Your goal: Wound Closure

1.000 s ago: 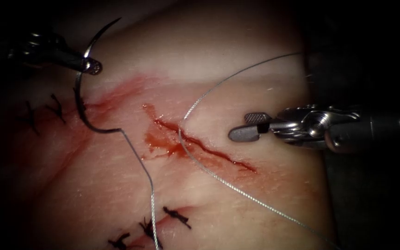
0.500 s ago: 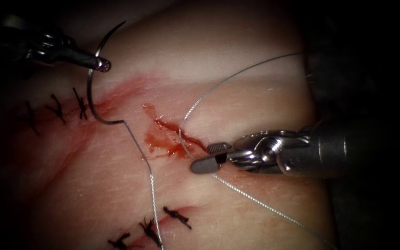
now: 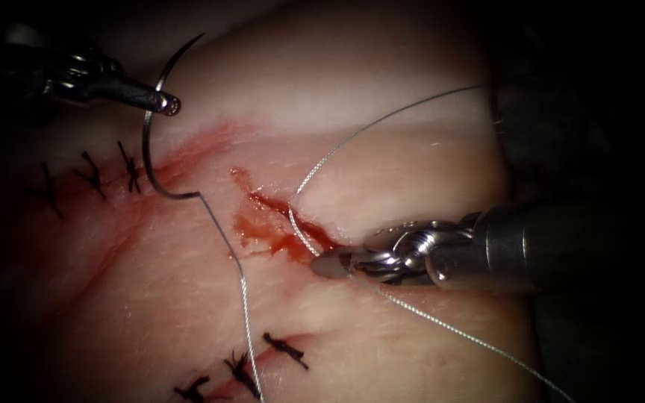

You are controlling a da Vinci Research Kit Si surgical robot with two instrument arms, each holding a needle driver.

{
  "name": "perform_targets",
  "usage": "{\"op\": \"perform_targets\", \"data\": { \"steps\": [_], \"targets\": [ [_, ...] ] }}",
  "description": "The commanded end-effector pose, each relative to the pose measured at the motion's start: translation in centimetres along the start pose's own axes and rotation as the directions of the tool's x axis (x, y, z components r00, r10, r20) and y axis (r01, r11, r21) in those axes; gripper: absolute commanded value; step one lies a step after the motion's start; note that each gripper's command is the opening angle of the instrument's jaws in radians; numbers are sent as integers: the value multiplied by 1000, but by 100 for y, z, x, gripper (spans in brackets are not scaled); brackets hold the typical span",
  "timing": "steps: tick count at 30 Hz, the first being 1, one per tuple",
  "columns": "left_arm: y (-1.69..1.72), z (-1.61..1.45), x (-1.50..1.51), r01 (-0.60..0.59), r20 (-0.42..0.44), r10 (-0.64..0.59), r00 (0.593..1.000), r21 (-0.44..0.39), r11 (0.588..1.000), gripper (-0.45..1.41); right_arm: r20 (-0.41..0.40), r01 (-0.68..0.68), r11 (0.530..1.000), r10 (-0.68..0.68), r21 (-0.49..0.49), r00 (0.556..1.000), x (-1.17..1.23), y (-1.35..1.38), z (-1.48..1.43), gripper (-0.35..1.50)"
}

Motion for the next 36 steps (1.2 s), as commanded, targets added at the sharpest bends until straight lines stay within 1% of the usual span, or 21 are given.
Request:
{"op": "perform_targets", "data": {
  "steps": [1, 6, 12, 15, 19, 23, 26, 28, 33, 36],
  "targets": [
    [-6, 4, 1, 0, 1, 0, 1000, 1, 1000, -45, 13, 5, 1000, -5, 13, 1000, 2, -5, -1, -35],
    [-7, 4, 1, 0, 3, 0, 1000, 13, 1000, -45, 59, 34, 998, -38, 51, 998, -2, -11, -27, -35],
    [-9, 3, 2, -1, -4, 1, 1000, 26, 1000, -45, 63, 43, 997, -47, 71, 997, -4, -14, -64, -35],
    [-10, 2, 2, -2, -12, 3, 1000, 37, 999, -45, 81, 46, 995, -53, 88, 995, -11, -13, -92, -35],
    [-14, -2, 3, -5, -30, 7, 1000, 63, 998, -45, 133, 16, 996, -27, 86, 991, -29, -4, -137, -35],
    [-18, -7, 7, -8, -51, 12, 999, 87, 996, -45, 195, 27, 998, -39, 63, 980, -54, 19, -194, -35],
    [-24, -12, 9, -11, -67, 19, 998, 112, 994, -45, 224, 23, 1000, -26, 14, 974, -63, 39, -225, -35],
    [-27, -15, 9, -14, -77, 24, 997, 128, 992, -45, 243, 20, 1000, -18, -5, 970, -69, 52, -239, -35],
    [-34, -21, 12, -12, -102, 29, 994, 163, 987, -45, 280, -26, 999, 33, -27, 959, -94, 87, -279, -35],
    [-35, -25, 14, 13, -128, 11, 992, 182, 983, -45, 310, -36, 997, 57, -72, 949, -110, 105, -302, -35]
  ]
}}
